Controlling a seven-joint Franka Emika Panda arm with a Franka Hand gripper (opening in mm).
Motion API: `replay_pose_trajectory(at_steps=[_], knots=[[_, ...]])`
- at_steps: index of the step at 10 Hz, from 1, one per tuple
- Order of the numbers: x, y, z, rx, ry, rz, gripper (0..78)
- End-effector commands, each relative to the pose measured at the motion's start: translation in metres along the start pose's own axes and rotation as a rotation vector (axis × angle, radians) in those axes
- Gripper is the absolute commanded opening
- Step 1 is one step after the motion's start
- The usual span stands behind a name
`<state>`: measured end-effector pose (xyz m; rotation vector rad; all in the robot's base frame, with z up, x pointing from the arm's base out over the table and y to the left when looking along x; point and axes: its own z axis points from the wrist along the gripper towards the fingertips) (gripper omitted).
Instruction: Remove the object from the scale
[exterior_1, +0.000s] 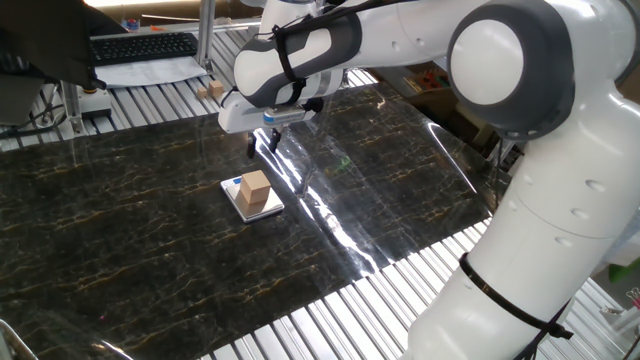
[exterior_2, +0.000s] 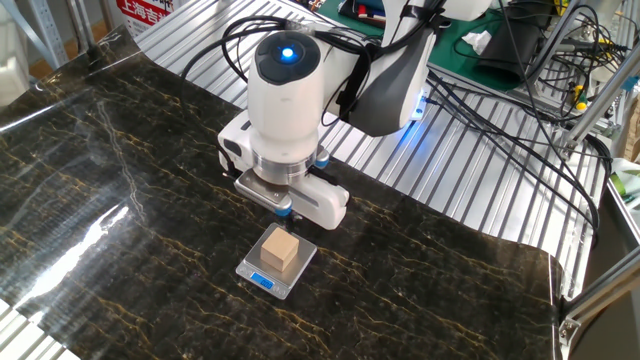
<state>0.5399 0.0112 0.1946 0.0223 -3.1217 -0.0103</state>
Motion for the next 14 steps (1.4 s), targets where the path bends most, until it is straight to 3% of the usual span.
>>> replay_pose_trajectory(at_steps=[1,8,10,13,14], knots=[[-0.0007,-0.0003,-0.0013,-0.007,-0.012,0.025,77.3],[-0.0007,-0.0003,-0.0013,-0.007,-0.012,0.025,77.3],[-0.0007,-0.0003,-0.0013,0.023,0.069,0.03,77.3],[-0.0007,-0.0003,-0.0013,0.024,0.069,0.035,77.3],[-0.0045,0.006,0.0073,0.027,0.069,0.043,77.3]])
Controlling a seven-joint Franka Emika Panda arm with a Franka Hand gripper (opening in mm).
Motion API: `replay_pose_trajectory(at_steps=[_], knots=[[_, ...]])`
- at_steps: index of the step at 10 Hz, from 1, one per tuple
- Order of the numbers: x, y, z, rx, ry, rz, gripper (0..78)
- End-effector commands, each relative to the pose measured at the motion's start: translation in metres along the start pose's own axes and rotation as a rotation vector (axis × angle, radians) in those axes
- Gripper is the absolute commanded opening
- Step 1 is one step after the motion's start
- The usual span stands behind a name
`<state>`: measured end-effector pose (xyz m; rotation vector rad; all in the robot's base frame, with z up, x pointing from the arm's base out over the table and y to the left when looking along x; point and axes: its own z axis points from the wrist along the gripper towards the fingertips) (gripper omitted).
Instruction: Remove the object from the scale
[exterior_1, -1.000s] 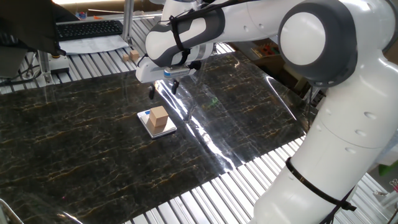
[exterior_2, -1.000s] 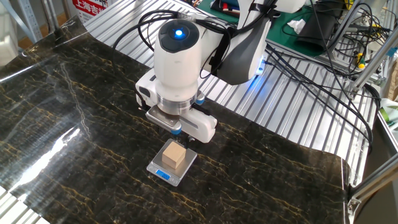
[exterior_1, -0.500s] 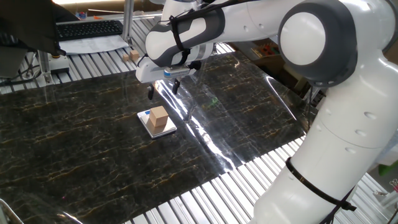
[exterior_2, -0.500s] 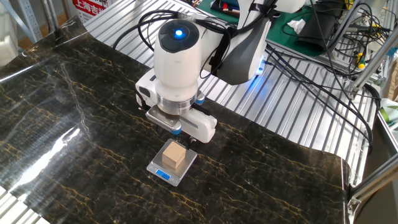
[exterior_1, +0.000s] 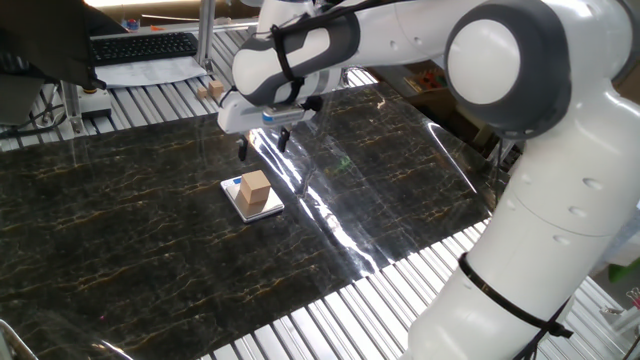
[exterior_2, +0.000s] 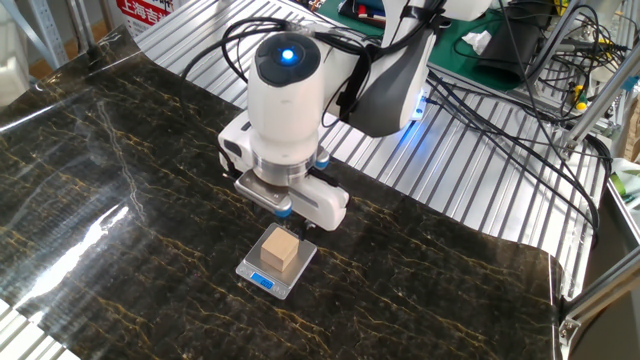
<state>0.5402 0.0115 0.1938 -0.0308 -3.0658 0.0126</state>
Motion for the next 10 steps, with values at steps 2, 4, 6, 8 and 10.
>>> replay_pose_trajectory(at_steps=[2,4,6,8,10], knots=[[-0.015,0.021,0.029,0.009,-0.007,0.029,77.3],[-0.02,0.023,0.037,0.012,0.002,0.028,77.3],[-0.022,0.017,0.047,0.012,0.002,0.012,77.3],[-0.022,0.011,0.06,0.013,0.002,-0.002,77.3],[-0.019,0.006,0.073,0.009,0.0,-0.003,77.3]])
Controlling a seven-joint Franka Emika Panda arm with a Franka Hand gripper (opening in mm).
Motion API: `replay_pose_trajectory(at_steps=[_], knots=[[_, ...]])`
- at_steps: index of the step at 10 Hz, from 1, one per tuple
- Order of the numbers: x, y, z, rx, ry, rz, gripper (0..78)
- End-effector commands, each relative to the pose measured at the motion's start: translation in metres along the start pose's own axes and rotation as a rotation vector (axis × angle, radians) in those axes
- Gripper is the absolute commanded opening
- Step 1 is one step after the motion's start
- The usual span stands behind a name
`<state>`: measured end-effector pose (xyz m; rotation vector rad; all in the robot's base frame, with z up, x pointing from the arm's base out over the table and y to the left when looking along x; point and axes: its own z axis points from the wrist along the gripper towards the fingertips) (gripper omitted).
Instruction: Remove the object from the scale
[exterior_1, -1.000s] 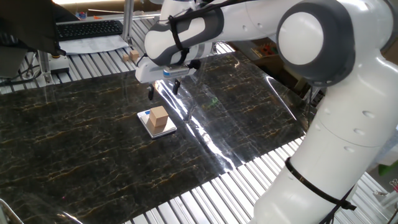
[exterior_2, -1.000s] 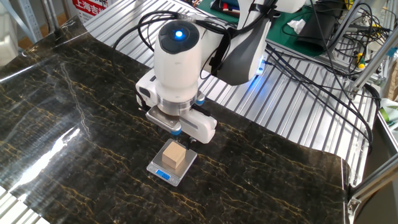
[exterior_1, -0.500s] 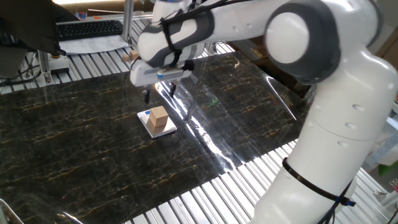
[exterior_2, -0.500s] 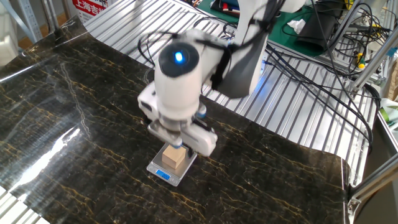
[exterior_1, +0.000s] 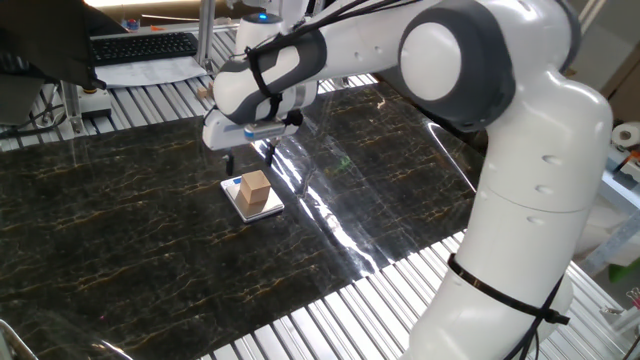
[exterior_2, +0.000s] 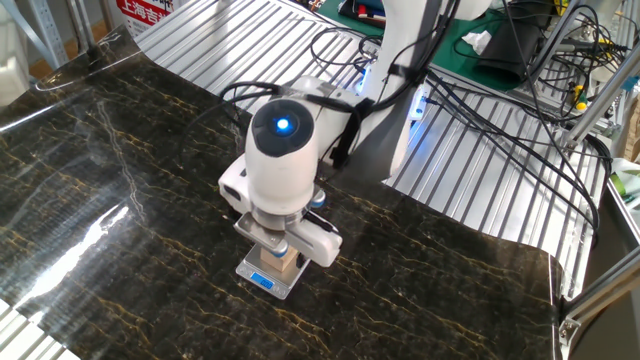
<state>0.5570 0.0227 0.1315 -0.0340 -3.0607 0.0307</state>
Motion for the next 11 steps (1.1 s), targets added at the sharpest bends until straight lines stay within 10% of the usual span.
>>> replay_pose_trajectory(at_steps=[1,11], knots=[[0.002,-0.005,0.015,-0.003,-0.003,-0.009,77.3],[0.006,-0.016,0.041,-0.006,0.002,-0.025,77.3]])
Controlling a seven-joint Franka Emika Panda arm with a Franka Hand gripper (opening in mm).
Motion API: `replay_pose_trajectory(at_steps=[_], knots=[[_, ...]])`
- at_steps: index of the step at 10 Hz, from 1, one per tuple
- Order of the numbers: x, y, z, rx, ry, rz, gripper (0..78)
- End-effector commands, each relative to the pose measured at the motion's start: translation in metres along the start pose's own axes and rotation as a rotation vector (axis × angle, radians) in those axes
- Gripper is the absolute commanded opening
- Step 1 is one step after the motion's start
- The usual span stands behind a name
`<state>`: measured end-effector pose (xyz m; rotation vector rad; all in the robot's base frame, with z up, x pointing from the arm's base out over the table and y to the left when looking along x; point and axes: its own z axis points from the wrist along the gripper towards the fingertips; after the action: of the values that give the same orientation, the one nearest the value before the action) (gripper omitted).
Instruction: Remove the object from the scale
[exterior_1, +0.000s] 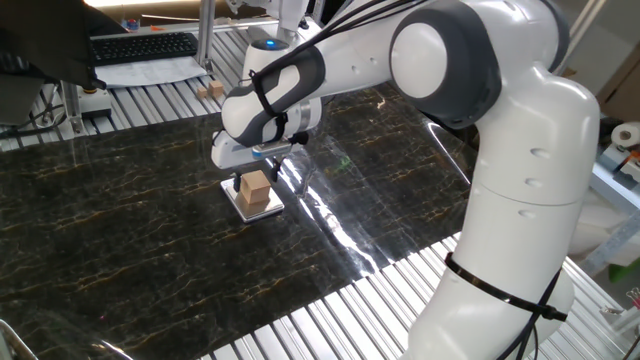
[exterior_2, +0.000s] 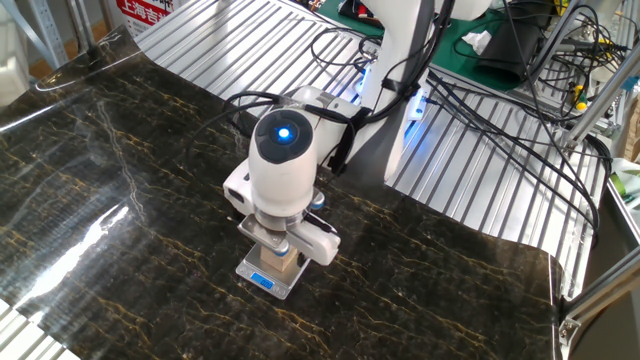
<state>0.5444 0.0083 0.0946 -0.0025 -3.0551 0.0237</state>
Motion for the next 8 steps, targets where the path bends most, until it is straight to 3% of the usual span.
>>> replay_pose_trajectory(at_steps=[1,8], knots=[[-0.004,-0.002,0.0043,-0.005,-0.004,-0.003,77.3],[-0.0025,0.0011,0.0042,-0.013,0.002,-0.019,77.3]])
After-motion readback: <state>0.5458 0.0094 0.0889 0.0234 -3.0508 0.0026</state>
